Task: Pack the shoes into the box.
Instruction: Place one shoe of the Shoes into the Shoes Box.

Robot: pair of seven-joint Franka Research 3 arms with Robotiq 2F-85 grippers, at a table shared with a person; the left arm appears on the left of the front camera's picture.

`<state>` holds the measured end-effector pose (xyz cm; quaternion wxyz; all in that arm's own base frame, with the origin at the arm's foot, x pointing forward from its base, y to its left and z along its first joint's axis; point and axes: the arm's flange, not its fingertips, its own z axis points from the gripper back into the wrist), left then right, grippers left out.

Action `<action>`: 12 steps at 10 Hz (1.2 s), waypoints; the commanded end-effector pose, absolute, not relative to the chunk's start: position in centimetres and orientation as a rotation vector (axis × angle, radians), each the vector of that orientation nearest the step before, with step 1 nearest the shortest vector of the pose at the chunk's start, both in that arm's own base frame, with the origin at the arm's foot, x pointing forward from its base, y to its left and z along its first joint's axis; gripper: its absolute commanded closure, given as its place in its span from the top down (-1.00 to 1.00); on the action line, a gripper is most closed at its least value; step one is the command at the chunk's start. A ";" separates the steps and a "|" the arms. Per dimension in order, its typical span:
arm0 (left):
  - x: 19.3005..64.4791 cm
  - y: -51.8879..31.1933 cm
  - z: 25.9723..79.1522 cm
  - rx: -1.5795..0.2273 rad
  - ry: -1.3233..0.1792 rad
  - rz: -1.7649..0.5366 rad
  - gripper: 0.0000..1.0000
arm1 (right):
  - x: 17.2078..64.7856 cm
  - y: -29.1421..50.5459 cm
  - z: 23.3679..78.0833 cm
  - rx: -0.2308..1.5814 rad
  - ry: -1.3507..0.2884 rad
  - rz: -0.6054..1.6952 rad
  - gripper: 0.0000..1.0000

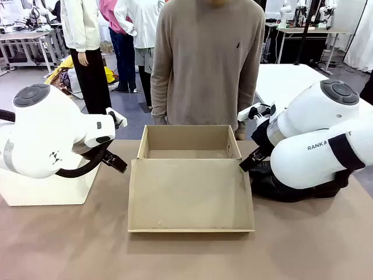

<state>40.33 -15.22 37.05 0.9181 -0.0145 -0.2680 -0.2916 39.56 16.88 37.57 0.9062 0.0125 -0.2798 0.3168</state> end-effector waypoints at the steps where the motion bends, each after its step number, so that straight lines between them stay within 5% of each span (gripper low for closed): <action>1: 40.3 -15.2 37.1 -0.030 -0.551 -0.600 1.00 | 39.6 16.9 37.6 0.026 -0.580 0.654 1.00; 12: 39.9 -16.1 39.9 0.006 -0.581 -0.612 1.00 | 39.5 17.0 38.9 0.041 -0.578 0.649 1.00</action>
